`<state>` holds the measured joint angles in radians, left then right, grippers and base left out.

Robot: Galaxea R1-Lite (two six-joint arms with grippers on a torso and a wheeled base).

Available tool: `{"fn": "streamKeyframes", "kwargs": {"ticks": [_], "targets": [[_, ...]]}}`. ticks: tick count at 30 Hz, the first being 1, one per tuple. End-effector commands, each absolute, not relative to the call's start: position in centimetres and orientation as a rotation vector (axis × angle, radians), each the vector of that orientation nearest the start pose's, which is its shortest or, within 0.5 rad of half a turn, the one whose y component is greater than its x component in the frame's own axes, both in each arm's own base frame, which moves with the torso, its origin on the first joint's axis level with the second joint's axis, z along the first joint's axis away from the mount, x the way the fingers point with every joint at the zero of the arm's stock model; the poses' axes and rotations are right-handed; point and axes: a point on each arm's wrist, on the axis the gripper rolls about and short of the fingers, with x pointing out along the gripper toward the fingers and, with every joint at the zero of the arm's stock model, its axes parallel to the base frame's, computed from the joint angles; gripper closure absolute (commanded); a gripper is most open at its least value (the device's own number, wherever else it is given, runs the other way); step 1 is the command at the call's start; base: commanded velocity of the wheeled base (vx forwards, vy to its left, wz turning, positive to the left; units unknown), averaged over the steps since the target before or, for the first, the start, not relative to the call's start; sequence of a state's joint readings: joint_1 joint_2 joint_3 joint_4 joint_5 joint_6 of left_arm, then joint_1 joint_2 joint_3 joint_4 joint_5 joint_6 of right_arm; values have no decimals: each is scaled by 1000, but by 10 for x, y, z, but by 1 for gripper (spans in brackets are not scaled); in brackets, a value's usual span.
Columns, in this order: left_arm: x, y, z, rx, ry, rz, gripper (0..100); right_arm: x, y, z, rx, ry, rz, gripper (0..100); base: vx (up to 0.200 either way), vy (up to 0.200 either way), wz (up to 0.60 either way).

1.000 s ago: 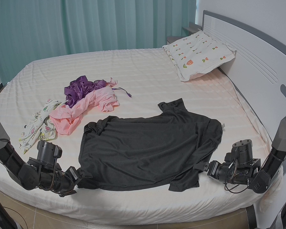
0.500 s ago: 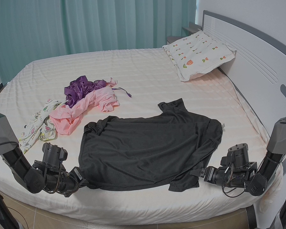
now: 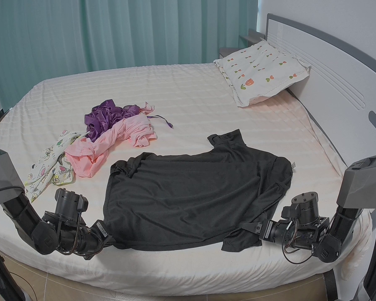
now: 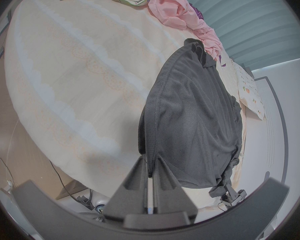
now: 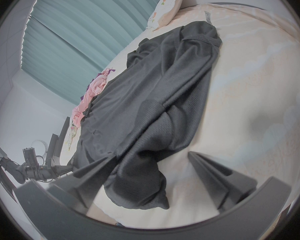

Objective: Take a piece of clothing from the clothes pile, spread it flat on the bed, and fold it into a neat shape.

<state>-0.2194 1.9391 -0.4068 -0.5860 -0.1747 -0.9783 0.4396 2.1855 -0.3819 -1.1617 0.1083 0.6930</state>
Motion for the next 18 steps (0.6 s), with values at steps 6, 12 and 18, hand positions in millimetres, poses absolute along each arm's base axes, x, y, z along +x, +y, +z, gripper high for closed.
{"fn": "streamKeyframes", "kwargs": {"ticks": [6, 12, 18], "targets": [[243, -57, 26, -870, 1045, 133, 100, 247, 117, -6, 527, 829, 264, 100, 0, 0, 0], [243, -56, 26, -872, 1042, 135, 100, 235, 95, 10, 538, 803, 234, 100, 0, 0, 0], [235, -55, 27, -858, 1052, 128, 100, 219, 72, 17, 473, 811, 241, 100, 0, 0, 0]]}}
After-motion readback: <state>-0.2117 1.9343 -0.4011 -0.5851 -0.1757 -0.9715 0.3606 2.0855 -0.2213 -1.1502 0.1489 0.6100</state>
